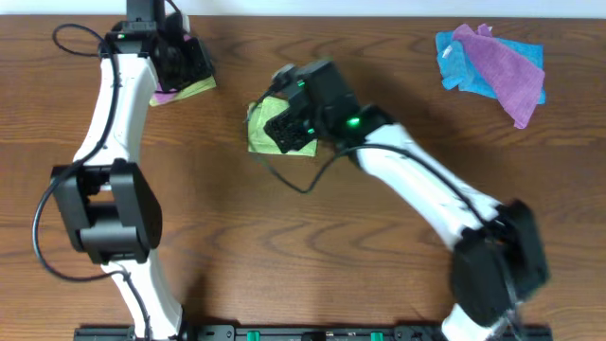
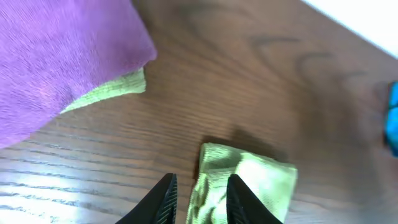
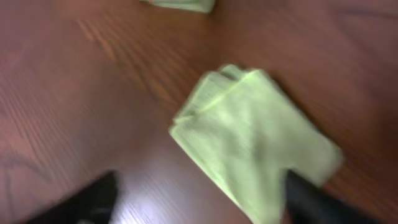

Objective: Fold the cloth
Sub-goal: 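Release the bundle and retract the right gripper to rest, then reach the left gripper to the folded green cloth and grasp it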

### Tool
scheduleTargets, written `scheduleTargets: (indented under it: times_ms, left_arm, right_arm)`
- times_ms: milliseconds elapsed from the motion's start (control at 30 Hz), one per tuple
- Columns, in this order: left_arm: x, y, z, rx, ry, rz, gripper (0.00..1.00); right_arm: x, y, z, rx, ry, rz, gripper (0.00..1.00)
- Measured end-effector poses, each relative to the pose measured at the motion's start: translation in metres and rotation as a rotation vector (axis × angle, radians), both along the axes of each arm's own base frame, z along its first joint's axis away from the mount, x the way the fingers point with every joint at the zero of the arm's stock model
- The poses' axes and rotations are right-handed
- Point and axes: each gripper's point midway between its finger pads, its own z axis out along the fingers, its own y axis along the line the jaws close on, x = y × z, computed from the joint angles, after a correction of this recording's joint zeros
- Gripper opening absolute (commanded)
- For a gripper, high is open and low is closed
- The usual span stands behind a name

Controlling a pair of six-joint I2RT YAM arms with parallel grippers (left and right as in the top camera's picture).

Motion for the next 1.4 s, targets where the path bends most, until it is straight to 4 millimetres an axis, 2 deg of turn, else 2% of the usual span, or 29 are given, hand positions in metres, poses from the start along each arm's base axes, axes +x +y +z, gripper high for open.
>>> scheduleTargets:
  times_ms: [67, 100, 133, 167, 233, 400, 500, 600, 733, 867, 1033, 1167, 1400]
  left_arm:
    - [-0.001, 0.0, 0.017, 0.001, -0.035, -0.001, 0.36]
    - [-0.002, -0.001, 0.022, 0.0, -0.047, -0.003, 0.43]
    - [-0.002, -0.001, 0.028, -0.003, -0.058, -0.003, 0.49]
    - [-0.003, -0.002, 0.032, -0.011, -0.062, -0.001, 0.58]
    - [-0.006, -0.005, 0.035, -0.025, -0.059, -0.009, 0.7]
    - [-0.012, -0.011, 0.034, -0.062, -0.027, -0.014, 0.87]
    - [-0.016, -0.017, 0.033, -0.075, -0.012, -0.023, 0.95]
    - [-0.022, -0.027, 0.031, -0.087, 0.015, -0.044, 0.96]
    - [-0.032, -0.043, 0.028, -0.104, 0.058, -0.061, 0.96]
    - [-0.038, -0.052, 0.028, -0.139, 0.091, -0.062, 0.97]
    - [-0.048, -0.057, 0.026, -0.179, 0.144, -0.053, 0.98]
    - [-0.057, -0.059, 0.024, -0.194, 0.189, -0.05, 0.98]
    - [-0.066, -0.058, 0.018, -0.194, 0.239, -0.034, 0.98]
  right_arm:
    - [0.001, -0.033, 0.013, -0.022, 0.018, -0.063, 0.99]
    - [-0.001, -0.05, 0.014, -0.042, 0.047, -0.093, 0.99]
    - [-0.006, -0.058, 0.017, -0.052, 0.059, -0.104, 0.99]
    - [-0.005, -0.081, 0.021, -0.066, 0.078, -0.147, 0.99]
    - [-0.015, -0.115, 0.03, -0.098, 0.105, -0.19, 0.99]
    - [-0.035, -0.175, 0.065, -0.105, 0.027, -0.272, 0.99]
    - [-0.059, -0.203, 0.067, -0.1, -0.014, -0.321, 0.99]
    - [-0.087, -0.226, 0.057, -0.097, -0.039, -0.372, 0.99]
    - [-0.122, -0.244, 0.048, -0.075, -0.099, -0.427, 0.99]
    - [-0.15, -0.25, 0.043, -0.021, -0.157, -0.477, 0.99]
    - [-0.182, -0.252, 0.027, 0.042, -0.175, -0.531, 0.99]
    - [-0.19, -0.253, 0.024, 0.08, -0.189, -0.559, 0.99]
    - [-0.19, -0.253, 0.024, 0.096, -0.183, -0.574, 0.99]
